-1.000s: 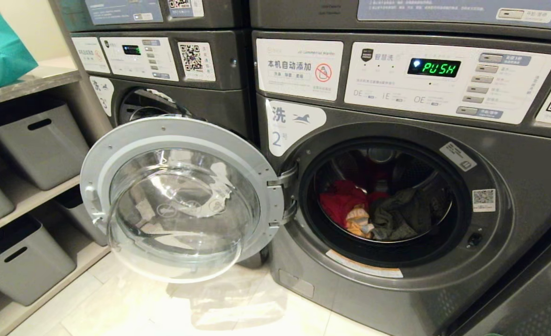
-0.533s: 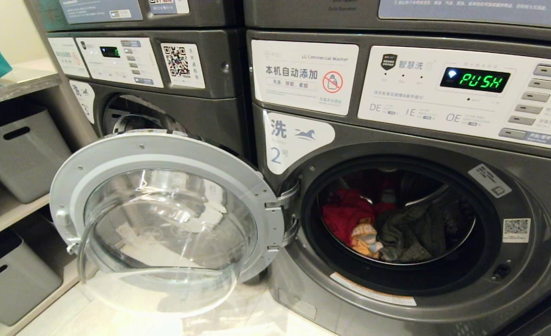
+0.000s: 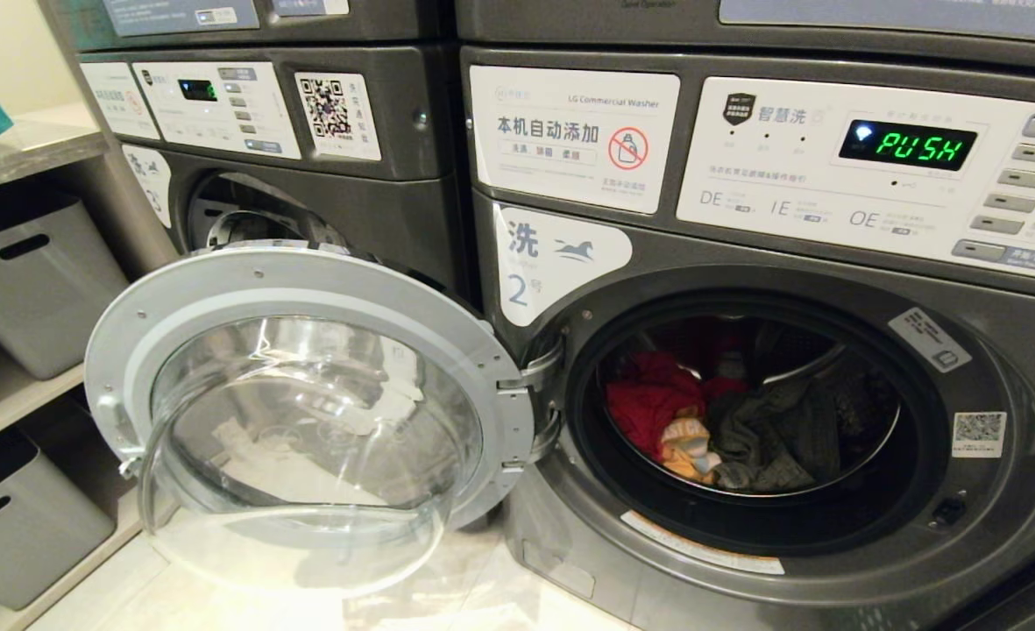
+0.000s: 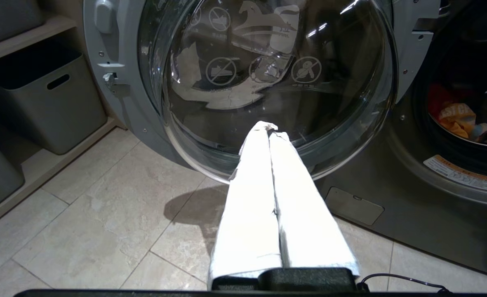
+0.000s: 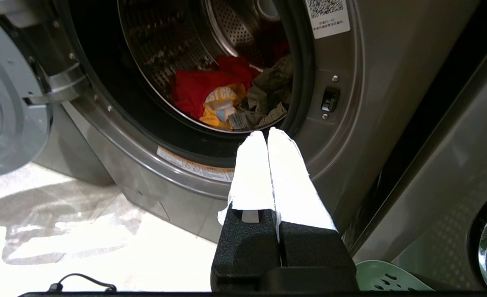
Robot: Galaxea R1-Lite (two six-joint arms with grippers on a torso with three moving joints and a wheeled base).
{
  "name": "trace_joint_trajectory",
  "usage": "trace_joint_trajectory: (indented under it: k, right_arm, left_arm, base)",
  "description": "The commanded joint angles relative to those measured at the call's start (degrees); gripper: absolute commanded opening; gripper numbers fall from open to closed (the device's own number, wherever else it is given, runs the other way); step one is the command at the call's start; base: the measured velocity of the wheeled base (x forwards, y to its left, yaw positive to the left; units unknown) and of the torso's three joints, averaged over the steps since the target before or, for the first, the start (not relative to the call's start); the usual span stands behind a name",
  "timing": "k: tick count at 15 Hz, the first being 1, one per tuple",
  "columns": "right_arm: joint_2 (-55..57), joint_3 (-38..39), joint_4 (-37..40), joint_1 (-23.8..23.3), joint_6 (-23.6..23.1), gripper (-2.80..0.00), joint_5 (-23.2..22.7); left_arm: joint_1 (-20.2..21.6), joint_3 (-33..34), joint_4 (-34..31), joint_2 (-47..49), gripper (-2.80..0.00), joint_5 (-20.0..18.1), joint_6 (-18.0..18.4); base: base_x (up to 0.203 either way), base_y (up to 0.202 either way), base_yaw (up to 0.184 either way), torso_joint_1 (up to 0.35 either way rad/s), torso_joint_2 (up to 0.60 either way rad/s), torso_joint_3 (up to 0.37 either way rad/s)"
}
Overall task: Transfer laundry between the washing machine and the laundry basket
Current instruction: Pick a cloth and place it into the basket
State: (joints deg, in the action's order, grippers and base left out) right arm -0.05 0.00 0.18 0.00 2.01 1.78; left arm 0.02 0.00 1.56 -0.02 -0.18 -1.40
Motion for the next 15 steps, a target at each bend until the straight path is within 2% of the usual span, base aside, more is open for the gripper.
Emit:
trace_joint_trajectory:
  k: [1,11,15]
  right_arm:
    - [0.05,0.08,-0.01,0.0,-0.24,-2.8,-0.11]
    - [0.05,0.09,-0.01,0.0,-1.57,-2.8,-0.46]
    - [0.05,0.0,0.08,-0.09,-2.1,-2.8,-0.55]
  left_arm:
    - [0.03,0.62,0.02,0.0,-2.8,0.01,-0.04]
    - [0.0,0.62,0.02,-0.06,-2.8,0.01,-0.09]
    - [-0.02,0.62,0.02,-0.06,-2.8,0.01,-0.17]
  base:
    - [0.0,0.0,0.0,0.007,0.0,-0.149]
    - [0.0,0.0,0.0,0.005,0.0,-0.194]
    - [0.0,0.0,0.0,0.005,0.0,-0.064]
